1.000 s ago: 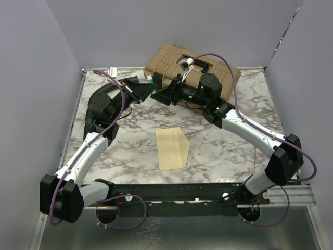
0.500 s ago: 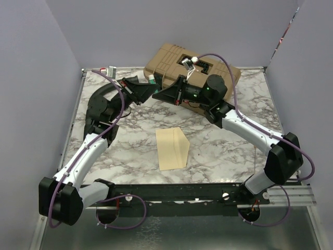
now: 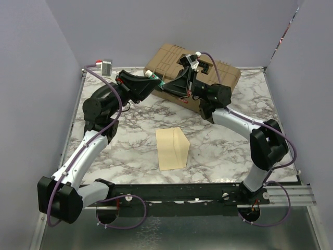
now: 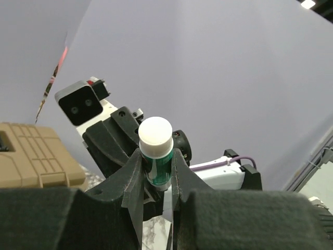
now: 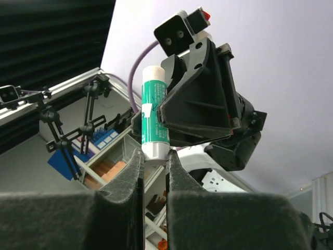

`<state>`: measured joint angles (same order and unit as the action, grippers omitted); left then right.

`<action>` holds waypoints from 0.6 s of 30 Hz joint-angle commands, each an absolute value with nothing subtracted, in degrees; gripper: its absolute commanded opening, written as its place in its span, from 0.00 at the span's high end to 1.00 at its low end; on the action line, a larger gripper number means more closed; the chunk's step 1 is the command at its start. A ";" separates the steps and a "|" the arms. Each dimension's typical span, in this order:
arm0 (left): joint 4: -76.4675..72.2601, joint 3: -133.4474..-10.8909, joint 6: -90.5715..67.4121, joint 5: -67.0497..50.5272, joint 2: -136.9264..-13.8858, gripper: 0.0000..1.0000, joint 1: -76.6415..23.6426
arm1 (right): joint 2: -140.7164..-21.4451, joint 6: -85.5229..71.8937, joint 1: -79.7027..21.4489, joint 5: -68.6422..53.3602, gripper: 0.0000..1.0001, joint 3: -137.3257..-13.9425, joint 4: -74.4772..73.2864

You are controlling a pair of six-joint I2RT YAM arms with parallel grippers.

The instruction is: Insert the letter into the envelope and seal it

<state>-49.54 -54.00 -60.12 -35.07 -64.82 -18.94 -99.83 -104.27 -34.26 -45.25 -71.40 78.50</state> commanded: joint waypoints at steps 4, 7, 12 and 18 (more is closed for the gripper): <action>-56.25 -54.67 -63.78 -25.22 -64.45 1.00 -17.83 | -89.24 -81.91 -31.66 -47.64 0.40 -73.14 63.33; -55.90 -53.41 -65.57 -22.26 -63.56 1.00 -17.85 | -80.98 -55.00 -31.86 -44.69 0.24 -71.76 41.81; -53.08 -51.18 -69.20 -18.59 -61.97 1.00 -17.90 | -71.58 -18.83 -33.25 -36.10 0.24 -68.47 25.69; -46.49 -50.68 -73.16 -15.26 -60.52 1.00 -17.85 | -71.51 5.53 -36.10 -26.05 0.27 -69.19 24.16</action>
